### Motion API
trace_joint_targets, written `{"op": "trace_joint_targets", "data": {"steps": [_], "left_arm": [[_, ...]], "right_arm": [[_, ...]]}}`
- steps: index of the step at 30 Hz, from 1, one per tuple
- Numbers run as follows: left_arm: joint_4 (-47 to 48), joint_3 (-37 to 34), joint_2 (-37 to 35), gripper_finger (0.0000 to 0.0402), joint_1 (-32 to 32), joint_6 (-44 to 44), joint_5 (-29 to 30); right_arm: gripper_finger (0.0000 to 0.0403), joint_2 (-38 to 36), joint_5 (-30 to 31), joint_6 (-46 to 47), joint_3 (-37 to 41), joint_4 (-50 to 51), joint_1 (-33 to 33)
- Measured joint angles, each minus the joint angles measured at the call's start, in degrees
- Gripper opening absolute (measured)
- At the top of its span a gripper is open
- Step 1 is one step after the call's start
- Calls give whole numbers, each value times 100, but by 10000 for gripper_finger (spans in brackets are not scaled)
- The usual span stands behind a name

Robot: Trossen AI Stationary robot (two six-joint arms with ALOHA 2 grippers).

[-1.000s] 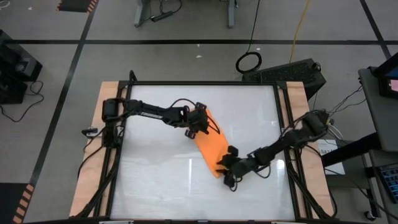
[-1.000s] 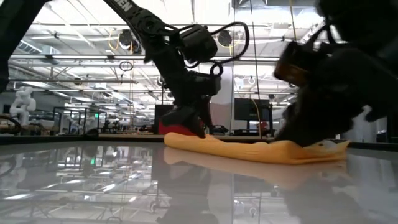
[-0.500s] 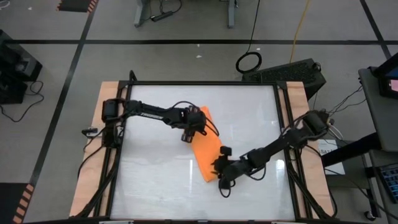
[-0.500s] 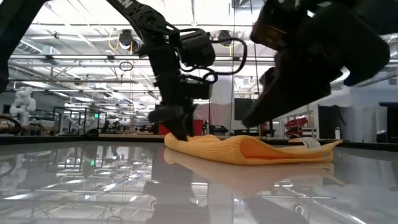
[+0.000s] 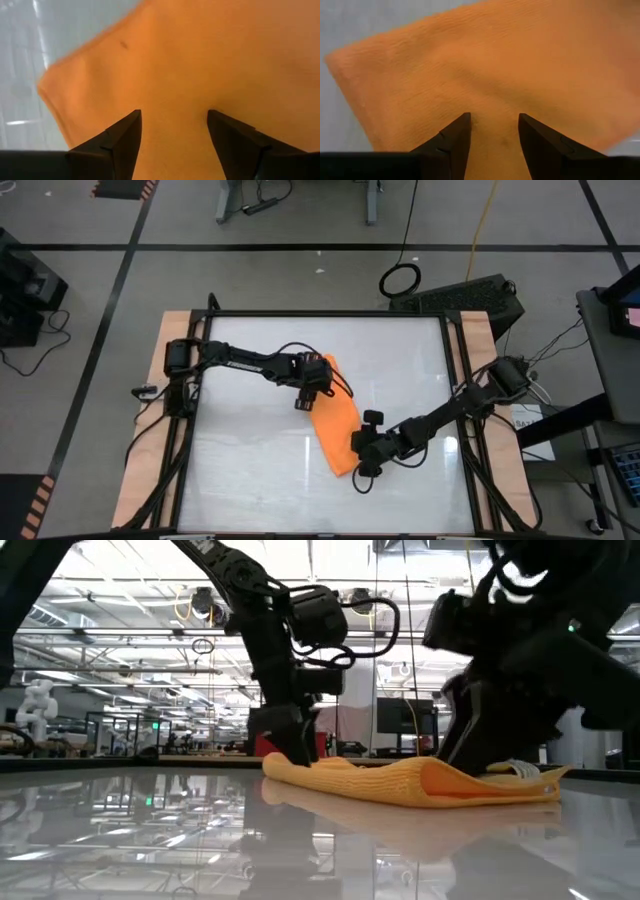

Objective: Roll towel
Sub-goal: Roll the towel

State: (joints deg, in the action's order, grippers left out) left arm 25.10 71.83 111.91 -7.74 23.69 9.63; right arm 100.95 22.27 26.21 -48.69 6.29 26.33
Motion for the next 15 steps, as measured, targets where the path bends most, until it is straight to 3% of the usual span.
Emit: {"op": "trace_joint_targets", "data": {"steps": [10,15], "left_arm": [[-956,38,538,232,-272,569,-44],[-1253,43,574,232,-287,581,-9]], "right_arm": [[157,840,-117,524,-28,-1871,106],[157,830,-84,550,-28,-1957,111]]}}
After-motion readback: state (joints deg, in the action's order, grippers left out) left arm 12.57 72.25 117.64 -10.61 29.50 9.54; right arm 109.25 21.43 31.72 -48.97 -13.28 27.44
